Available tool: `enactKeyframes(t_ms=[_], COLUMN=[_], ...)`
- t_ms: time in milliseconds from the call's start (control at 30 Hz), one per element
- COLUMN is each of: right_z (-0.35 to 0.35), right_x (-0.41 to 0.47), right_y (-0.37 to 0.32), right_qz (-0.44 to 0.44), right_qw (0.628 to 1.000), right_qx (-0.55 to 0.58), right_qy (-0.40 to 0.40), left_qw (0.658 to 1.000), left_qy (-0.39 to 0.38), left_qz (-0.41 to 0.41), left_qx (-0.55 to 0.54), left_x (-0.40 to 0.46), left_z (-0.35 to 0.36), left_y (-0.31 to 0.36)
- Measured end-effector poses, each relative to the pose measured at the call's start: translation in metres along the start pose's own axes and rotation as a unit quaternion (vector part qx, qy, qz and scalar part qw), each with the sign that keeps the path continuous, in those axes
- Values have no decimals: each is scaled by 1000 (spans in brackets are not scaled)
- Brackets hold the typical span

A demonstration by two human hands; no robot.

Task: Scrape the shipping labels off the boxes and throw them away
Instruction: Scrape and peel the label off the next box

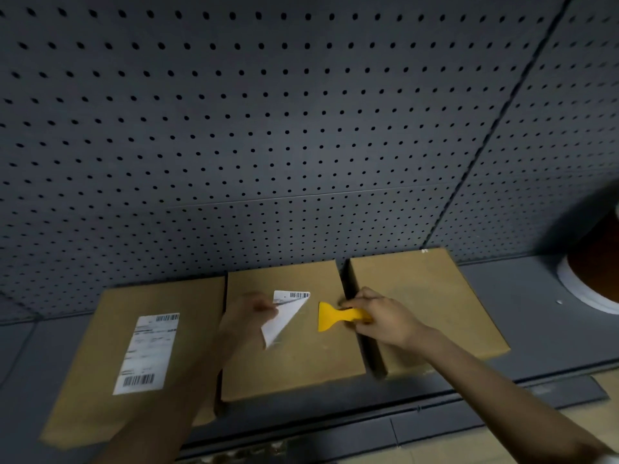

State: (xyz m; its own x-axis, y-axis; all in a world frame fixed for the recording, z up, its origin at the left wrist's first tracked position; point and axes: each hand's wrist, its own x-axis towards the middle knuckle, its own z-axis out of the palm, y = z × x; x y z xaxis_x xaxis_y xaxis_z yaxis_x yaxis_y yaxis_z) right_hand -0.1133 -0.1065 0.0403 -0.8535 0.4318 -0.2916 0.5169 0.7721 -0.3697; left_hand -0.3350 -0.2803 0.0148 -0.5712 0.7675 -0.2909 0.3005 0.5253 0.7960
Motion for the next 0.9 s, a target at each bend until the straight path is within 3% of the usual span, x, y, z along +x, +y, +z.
enactKeyframes(t_ms=[100,467,900], right_z=[-6,-3,-6], right_x=[6,23,24], right_y=[2,-26,-11], right_qz=[-22,-42,-3], right_qw=[1000,999,991], right_qx=[9,-7,-133], right_qy=[11,-1,-6], left_qw=[997,999,999], left_qy=[24,1,11], left_qz=[-20,-37,-29], left_qx=[-64,-38,-23], left_x=[3,10,4], left_z=[-6,-9,-11], left_y=[-7,-9,-1])
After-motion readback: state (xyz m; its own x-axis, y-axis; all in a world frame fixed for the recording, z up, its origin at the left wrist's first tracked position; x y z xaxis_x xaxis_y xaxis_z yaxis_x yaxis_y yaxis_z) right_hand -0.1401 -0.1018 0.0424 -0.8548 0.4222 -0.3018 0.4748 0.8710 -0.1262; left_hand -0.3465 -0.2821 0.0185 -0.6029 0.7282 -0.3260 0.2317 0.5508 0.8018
